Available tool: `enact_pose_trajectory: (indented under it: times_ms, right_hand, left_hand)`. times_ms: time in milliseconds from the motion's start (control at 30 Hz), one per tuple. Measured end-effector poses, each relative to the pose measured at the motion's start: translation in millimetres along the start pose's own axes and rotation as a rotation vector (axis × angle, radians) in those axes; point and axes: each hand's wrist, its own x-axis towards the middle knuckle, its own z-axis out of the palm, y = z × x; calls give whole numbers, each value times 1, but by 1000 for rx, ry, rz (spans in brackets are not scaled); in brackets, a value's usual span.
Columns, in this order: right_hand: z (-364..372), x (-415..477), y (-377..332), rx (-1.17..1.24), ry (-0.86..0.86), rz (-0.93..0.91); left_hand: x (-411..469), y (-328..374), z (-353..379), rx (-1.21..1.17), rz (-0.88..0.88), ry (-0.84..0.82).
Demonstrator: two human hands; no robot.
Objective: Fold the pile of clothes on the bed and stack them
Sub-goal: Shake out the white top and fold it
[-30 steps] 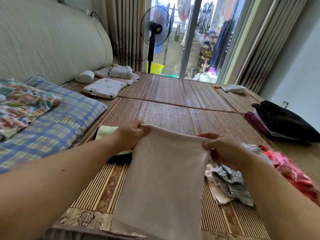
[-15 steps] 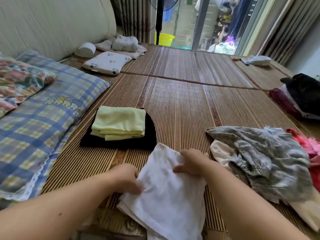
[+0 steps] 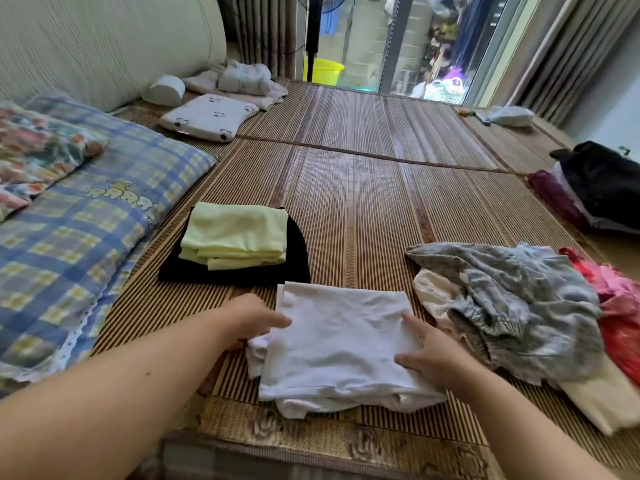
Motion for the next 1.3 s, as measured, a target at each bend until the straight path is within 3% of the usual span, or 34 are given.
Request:
enact_pose_trajectory:
  times_ms: [100,200,267,333,433,600,733,867,1133,1300]
  right_hand:
    - [4,-2,-1,58,-2,-14]
    - [4,-5,0,75,-1,-3]
    - [3,-8,0,112,18,-9]
    - [5,-11,0,132,28,-35]
    - [9,-12,0,126,38,-71]
    - [16,-11,1,440,116,-31]
    - [18,-14,4,572,57,39]
    - [5,-17,-3,666,57,30]
    - [-47,2,-101,894,42,-250]
    - [-50,43,-188,1000,67,-482]
  left_hand:
    - [-18,3,6,253,-75,-89]
    - [-29,5,13,278,-45,-142]
    - [-33,2,16,118,17,-68]
    - [-36,-2,16,-243,35,-31]
    - [-41,-10,19,-763,22,-176]
    - [-41,-8,28,-901,40,-188]
    - [-41,-4,21,-872,8,-392]
    - [-39,-7,8,-882,91,-505]
    - [-21,18,-79,-1068,404,-527]
    - [3,16,-167,-1074,547,-344]
